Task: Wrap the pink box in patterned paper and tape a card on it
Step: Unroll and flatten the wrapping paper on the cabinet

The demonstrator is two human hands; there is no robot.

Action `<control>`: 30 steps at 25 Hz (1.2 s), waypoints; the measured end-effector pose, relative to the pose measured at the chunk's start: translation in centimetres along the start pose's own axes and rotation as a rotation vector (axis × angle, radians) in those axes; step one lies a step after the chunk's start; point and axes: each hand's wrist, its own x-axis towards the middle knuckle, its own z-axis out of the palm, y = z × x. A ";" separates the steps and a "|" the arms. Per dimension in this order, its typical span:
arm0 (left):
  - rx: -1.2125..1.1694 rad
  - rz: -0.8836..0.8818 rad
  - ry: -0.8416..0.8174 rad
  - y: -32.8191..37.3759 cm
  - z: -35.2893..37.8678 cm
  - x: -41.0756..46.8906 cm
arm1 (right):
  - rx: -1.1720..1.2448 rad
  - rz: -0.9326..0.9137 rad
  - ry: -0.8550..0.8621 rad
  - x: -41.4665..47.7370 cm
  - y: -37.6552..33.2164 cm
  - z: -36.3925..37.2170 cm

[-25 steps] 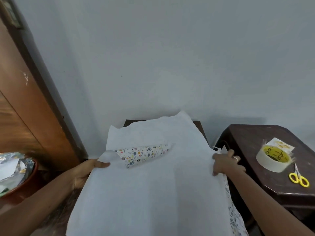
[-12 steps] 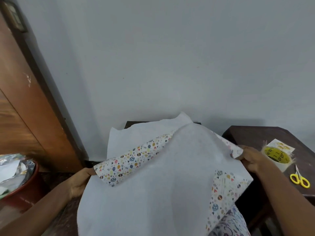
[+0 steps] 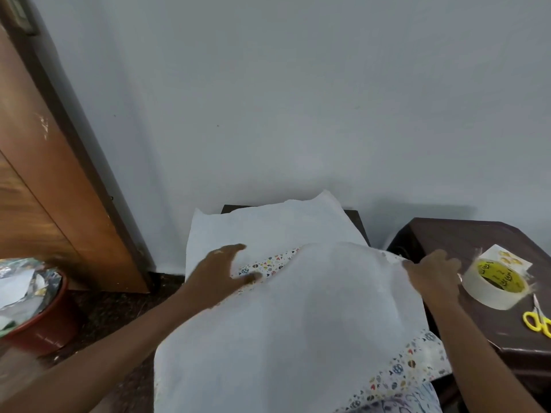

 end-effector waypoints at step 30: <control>0.452 0.308 -0.421 1.1 6.6 1.0 | -0.685 -0.825 -0.960 -3.0 -3.4 6.3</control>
